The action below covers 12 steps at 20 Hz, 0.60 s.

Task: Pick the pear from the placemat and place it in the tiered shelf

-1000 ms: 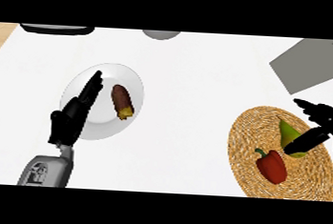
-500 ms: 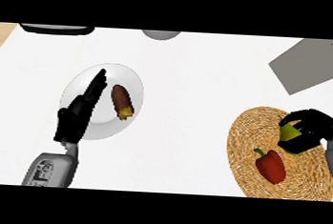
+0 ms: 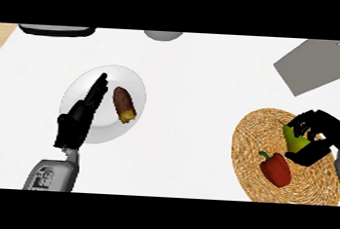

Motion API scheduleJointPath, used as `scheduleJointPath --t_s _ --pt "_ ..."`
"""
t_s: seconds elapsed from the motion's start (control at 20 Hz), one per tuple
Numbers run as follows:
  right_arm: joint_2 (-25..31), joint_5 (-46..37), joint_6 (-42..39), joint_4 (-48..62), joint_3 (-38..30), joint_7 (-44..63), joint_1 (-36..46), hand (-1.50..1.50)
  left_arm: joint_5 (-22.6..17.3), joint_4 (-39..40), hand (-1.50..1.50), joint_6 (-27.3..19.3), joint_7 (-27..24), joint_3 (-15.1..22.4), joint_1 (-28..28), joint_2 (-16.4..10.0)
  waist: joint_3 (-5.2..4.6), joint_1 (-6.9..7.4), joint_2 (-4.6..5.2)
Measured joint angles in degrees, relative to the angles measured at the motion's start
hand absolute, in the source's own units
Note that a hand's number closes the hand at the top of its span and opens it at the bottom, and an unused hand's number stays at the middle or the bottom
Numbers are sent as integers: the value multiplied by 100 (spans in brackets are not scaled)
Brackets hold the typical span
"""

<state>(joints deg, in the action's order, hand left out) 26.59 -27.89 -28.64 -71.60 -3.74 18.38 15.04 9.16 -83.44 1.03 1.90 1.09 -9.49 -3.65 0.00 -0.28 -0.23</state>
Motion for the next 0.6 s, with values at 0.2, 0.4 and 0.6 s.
scheduleJointPath --t_s 0.2,0.4,0.6 --pt "380 -141 149 -811 358 -1691 -406 150 -51 -35 0 19 2 -92 85 -73 13 -113 -43" --pt "726 117 450 -1310 116 -3343 -1084 150 -74 -141 0 20 11 -128 200 -107 15 -189 -44" --pt "720 991 359 -1575 -519 -4390 -1651 150 -60 -148 0 -26 -2 -139 180 -84 9 -233 -34"
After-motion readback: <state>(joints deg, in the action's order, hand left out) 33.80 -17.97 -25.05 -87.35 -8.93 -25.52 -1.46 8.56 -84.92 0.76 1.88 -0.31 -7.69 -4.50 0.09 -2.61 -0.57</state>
